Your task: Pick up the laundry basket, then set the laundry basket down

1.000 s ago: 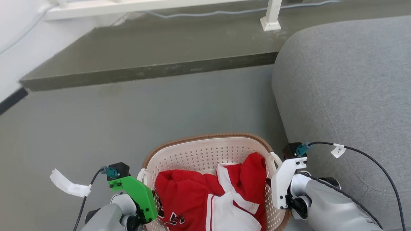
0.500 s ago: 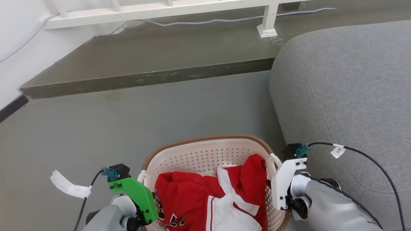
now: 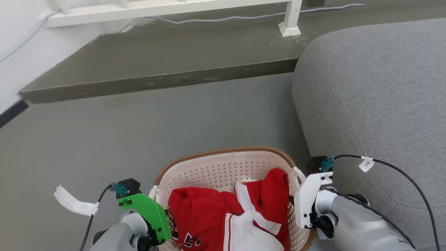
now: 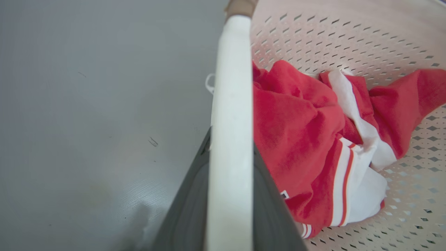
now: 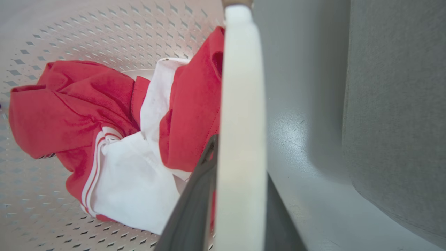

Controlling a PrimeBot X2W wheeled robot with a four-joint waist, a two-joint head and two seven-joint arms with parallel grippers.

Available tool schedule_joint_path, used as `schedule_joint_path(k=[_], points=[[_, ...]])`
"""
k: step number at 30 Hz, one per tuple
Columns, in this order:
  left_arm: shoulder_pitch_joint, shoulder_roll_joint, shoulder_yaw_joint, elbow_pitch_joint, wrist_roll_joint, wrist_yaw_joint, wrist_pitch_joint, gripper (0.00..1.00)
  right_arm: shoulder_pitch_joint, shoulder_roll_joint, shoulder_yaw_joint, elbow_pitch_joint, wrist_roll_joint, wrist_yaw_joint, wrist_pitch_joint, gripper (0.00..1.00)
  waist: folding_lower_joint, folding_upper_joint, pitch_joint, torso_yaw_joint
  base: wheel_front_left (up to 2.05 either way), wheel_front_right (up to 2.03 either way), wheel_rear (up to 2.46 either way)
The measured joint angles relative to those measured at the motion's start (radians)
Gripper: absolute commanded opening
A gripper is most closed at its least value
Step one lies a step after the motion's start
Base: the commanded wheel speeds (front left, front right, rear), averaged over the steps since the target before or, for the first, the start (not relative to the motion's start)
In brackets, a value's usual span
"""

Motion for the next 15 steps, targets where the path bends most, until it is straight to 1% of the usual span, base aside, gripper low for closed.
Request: schedule_joint_path(k=[9, 15], points=[[-0.003, 0.0, -0.002, 0.006, -0.009, 0.0, -0.009, 0.0, -0.008, -0.001, 0.011, 0.0, 0.009, 0.0, -0.001, 0.0, 0.0, 0.0, 0.012, -0.002, 0.0, 0.0, 0.0], [-0.042, 0.001, 0.003, 0.009, -0.013, 0.0, -0.027, 0.0, -0.048, -0.003, 0.009, -0.002, 0.018, 0.0, -0.007, 0.0, 0.0, 0.0, 0.049, -0.007, 0.0, 0.0, 0.0]])
